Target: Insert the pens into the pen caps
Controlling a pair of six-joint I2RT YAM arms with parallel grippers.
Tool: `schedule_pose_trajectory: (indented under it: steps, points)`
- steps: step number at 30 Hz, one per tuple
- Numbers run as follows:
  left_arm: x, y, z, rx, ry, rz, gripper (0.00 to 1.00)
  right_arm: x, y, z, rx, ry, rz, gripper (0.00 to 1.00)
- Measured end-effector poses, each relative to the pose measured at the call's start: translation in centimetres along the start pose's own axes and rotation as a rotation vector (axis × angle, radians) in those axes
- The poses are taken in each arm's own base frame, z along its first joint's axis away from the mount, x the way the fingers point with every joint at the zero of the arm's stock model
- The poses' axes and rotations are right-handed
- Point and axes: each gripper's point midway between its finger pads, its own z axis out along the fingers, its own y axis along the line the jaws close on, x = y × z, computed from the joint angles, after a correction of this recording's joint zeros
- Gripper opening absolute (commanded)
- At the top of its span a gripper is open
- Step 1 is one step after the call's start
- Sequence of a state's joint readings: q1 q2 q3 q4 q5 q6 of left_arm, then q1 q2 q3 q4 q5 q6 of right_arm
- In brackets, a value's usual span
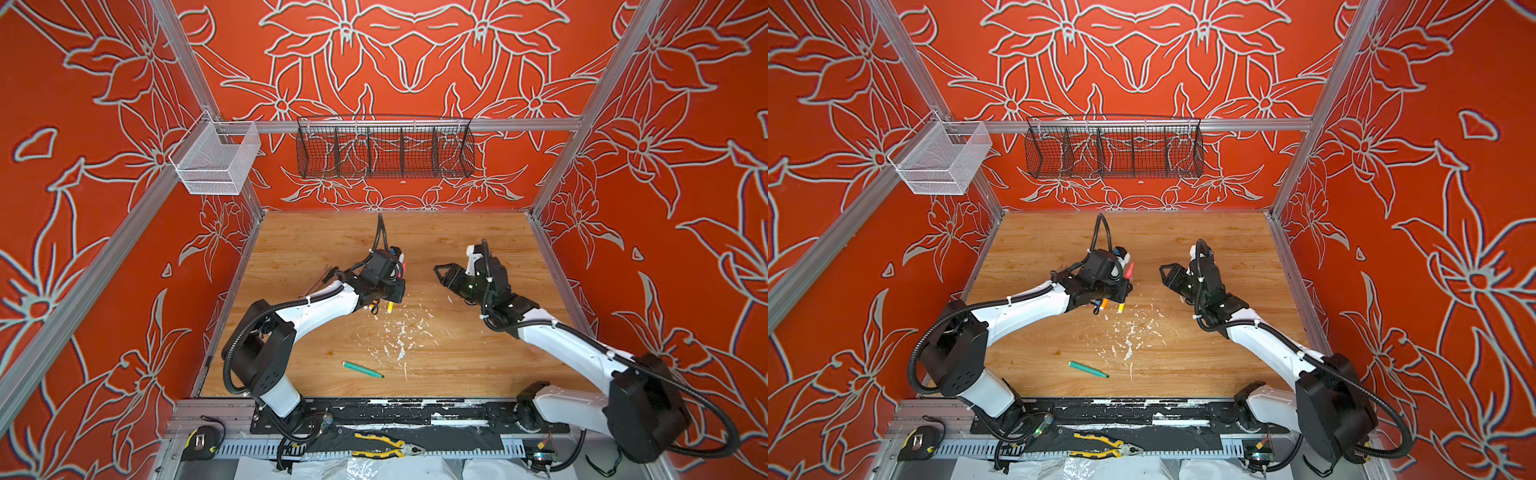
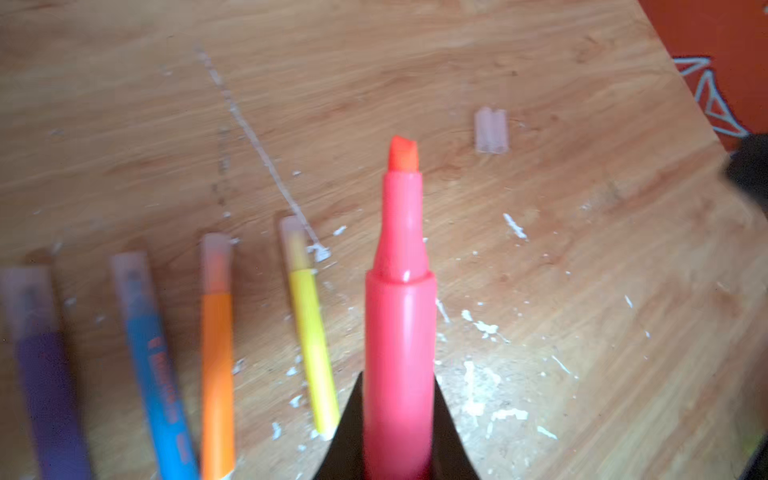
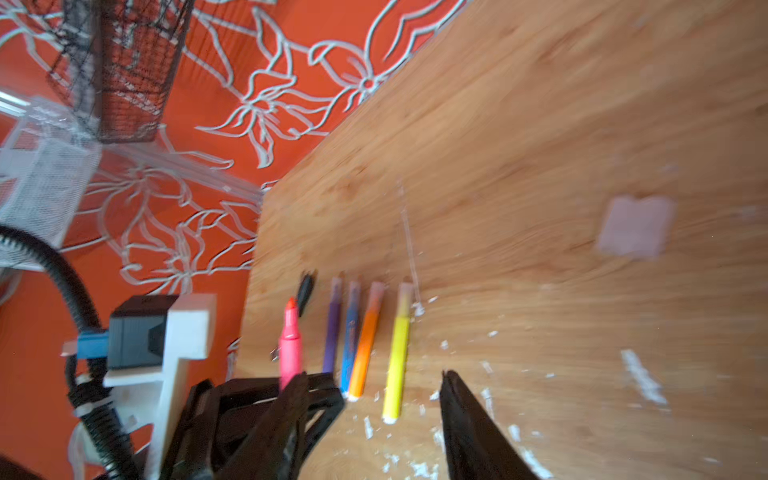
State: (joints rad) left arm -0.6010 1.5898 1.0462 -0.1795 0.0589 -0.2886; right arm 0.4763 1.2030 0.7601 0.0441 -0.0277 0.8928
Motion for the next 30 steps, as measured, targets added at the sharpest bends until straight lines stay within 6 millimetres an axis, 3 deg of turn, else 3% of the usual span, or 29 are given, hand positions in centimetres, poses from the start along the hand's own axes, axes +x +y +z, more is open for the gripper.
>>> schedule_pose_trajectory:
  steps: [2, 5, 10, 15, 18, 21, 30]
  points:
    - [-0.2, 1.3, -0.7, -0.036, -0.027, -0.022, 0.0, -1.4, -1.6, -0.3, 0.115, -0.04, -0.034, 0.52]
    - [-0.6, 1.5, -1.7, -0.053, -0.061, -0.027, 0.0, -2.2, -4.3, 0.1, 0.259, -0.034, -0.071, 0.46]
    - [-1.4, 1.4, -3.2, -0.047, -0.124, -0.029, 0.0, -2.0, -9.2, 3.8, 0.473, 0.11, -0.101, 0.32]
    - [-1.5, 1.3, -4.2, -0.032, -0.162, -0.028, 0.0, -0.7, -13.0, 7.6, 0.578, 0.274, -0.093, 0.31]
    - [-1.7, 1.2, -4.3, -0.027, -0.17, -0.027, 0.0, 0.3, -14.7, 8.8, 0.615, 0.351, -0.087, 0.31]
    - [-1.7, 1.1, -4.3, -0.024, -0.172, -0.027, 0.0, 0.8, -15.4, 9.5, 0.621, 0.398, -0.093, 0.35]
    - [-1.7, 0.9, -4.3, -0.013, -0.169, -0.026, 0.0, 0.7, -14.5, 9.9, 0.584, 0.416, -0.113, 0.41]
